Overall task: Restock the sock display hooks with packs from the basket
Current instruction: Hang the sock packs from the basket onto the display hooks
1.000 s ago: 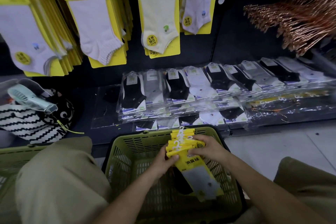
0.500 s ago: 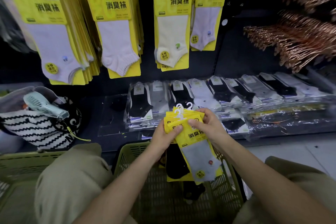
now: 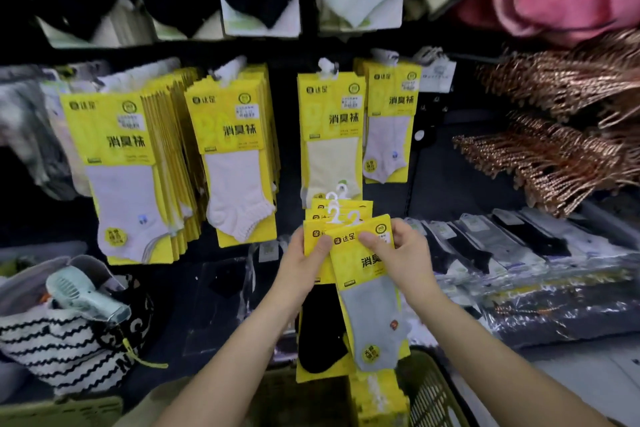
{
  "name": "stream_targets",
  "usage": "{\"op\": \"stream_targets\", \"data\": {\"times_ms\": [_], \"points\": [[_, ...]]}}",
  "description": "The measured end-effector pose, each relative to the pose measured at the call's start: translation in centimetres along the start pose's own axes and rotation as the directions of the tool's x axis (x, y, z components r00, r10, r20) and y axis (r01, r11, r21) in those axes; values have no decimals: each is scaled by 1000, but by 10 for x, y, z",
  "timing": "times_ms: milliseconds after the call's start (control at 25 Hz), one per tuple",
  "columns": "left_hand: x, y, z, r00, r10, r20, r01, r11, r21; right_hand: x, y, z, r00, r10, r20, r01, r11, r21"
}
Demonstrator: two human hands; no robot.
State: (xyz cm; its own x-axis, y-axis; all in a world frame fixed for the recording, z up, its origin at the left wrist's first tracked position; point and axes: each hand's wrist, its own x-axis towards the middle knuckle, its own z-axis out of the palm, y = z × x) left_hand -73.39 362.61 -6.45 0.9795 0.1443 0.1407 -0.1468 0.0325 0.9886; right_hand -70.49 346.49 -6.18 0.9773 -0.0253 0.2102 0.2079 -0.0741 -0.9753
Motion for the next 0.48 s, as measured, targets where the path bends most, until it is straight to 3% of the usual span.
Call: {"op": "stream_targets", "data": {"times_ms": [240,480], "points": [[38,67,-15,977,177,-122,-175,984,23,55,-58,5,992,-114,-56,118,990,71],[61,127,-45,941,275,-198,-261,961,93,113,-109,4,982,-158,-104,158,987,-8]]}}
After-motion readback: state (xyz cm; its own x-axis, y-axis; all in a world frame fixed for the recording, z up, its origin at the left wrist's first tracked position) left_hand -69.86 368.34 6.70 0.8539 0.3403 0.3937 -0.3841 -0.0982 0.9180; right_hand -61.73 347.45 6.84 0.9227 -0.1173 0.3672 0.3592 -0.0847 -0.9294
